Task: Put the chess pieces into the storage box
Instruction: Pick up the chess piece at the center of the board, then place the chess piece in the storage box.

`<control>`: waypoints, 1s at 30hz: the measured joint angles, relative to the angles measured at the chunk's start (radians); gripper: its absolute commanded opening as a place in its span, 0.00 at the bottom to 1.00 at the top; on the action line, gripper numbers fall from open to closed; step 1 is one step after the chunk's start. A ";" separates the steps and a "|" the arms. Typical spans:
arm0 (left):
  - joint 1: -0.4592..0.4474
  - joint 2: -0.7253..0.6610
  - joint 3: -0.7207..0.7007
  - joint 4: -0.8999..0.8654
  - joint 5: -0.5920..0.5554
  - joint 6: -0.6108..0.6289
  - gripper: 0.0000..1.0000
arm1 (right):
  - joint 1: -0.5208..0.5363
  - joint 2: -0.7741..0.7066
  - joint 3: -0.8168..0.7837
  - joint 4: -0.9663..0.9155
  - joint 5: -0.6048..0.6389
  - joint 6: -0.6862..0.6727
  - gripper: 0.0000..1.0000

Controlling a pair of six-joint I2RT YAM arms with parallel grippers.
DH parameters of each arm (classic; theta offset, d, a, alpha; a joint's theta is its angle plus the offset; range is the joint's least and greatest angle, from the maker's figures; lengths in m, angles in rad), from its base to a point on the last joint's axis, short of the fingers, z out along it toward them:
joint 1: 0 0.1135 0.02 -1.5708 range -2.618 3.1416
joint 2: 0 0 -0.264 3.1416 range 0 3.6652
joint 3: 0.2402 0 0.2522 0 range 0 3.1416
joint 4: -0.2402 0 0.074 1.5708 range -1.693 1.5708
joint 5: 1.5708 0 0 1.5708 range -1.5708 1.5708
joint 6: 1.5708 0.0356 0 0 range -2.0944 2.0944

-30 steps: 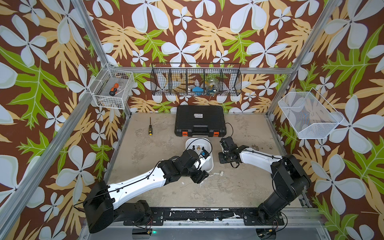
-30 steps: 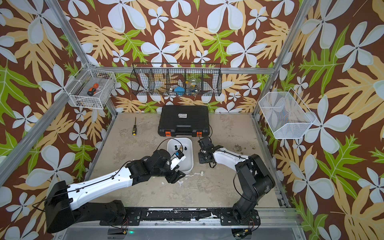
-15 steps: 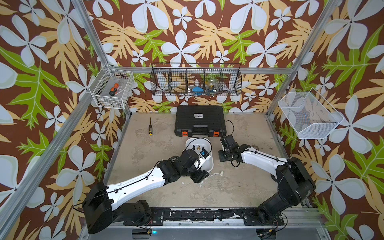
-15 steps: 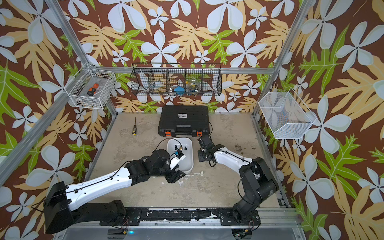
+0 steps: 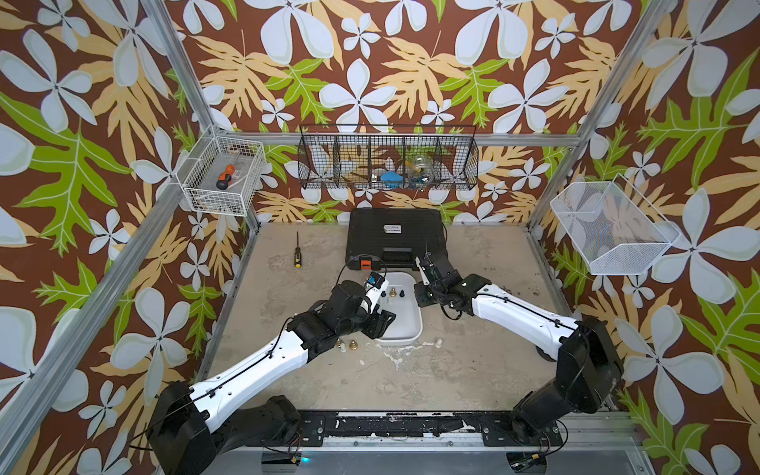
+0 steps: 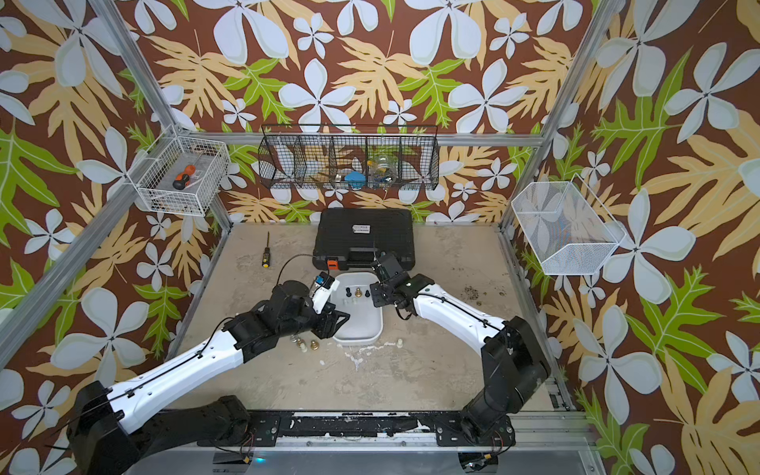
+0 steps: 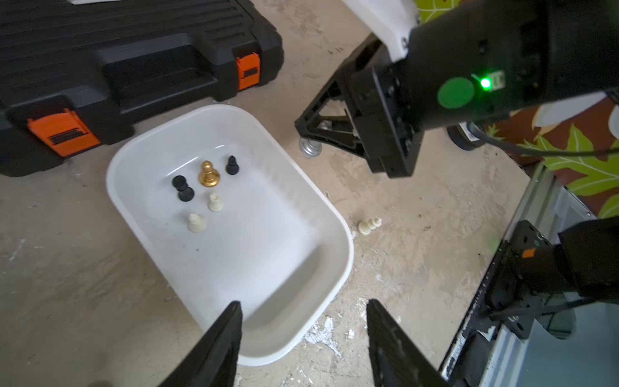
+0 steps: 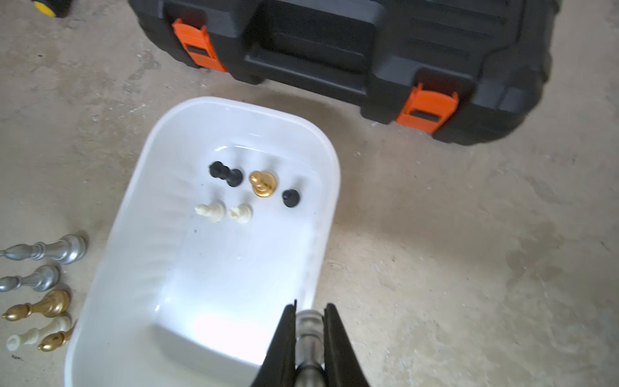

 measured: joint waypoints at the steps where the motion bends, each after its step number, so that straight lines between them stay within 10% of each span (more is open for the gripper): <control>1: 0.008 0.001 0.000 0.001 0.001 -0.008 0.61 | 0.011 0.020 0.017 0.000 0.000 -0.003 0.10; 30: 0.033 -0.058 -0.057 0.015 0.012 -0.047 0.58 | 0.077 0.385 0.193 0.072 0.079 -0.058 0.10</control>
